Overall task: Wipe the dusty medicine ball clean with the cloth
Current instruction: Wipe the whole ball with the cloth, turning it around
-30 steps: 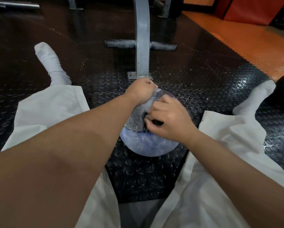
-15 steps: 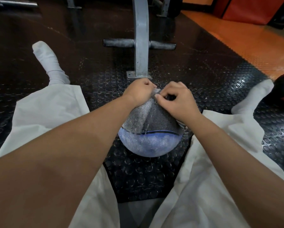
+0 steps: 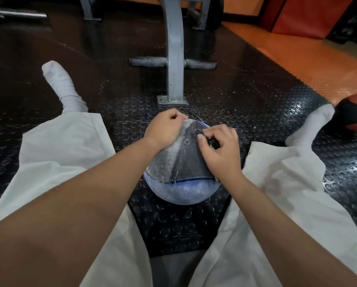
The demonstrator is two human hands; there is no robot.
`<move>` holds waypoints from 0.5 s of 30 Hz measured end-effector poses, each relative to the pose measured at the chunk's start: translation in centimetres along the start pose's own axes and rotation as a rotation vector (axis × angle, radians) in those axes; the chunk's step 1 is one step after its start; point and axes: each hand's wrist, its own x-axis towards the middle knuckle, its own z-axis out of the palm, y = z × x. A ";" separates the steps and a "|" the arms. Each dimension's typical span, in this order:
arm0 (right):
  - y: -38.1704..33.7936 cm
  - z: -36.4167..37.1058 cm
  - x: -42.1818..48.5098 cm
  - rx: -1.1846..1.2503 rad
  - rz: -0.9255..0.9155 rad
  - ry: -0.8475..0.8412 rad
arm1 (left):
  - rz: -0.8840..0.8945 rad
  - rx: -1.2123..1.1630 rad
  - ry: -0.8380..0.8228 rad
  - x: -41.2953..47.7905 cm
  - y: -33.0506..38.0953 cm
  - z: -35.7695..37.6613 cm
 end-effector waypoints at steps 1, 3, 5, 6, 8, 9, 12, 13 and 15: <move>0.1 -0.1 -0.1 0.016 0.074 0.035 | -0.002 -0.003 0.017 -0.5 0.0 0.1; 0.1 -0.2 -0.4 0.021 0.150 0.069 | -0.004 0.025 0.058 -1.5 0.0 0.4; -0.3 -0.3 -0.7 -0.012 0.135 0.072 | 0.007 0.049 0.095 -2.5 0.1 0.5; -0.7 -0.3 -0.7 -0.028 0.124 0.062 | 0.013 0.055 0.109 -3.0 0.1 0.4; -1.5 -0.2 -0.4 -0.051 0.112 0.015 | 0.022 0.054 0.130 -3.7 -0.2 0.2; -1.9 0.0 0.0 -0.069 0.109 -0.019 | 0.025 0.048 0.140 -4.0 -0.4 0.1; -2.8 1.2 2.2 -0.170 0.122 -0.153 | 0.030 0.016 0.164 -4.8 -0.9 -0.4; -3.1 1.5 3.0 -0.206 0.144 -0.200 | 0.031 0.011 0.172 -4.9 -0.9 -0.4; -3.5 2.1 4.2 -0.268 0.202 -0.274 | 0.028 0.001 0.172 -4.9 -0.9 -0.4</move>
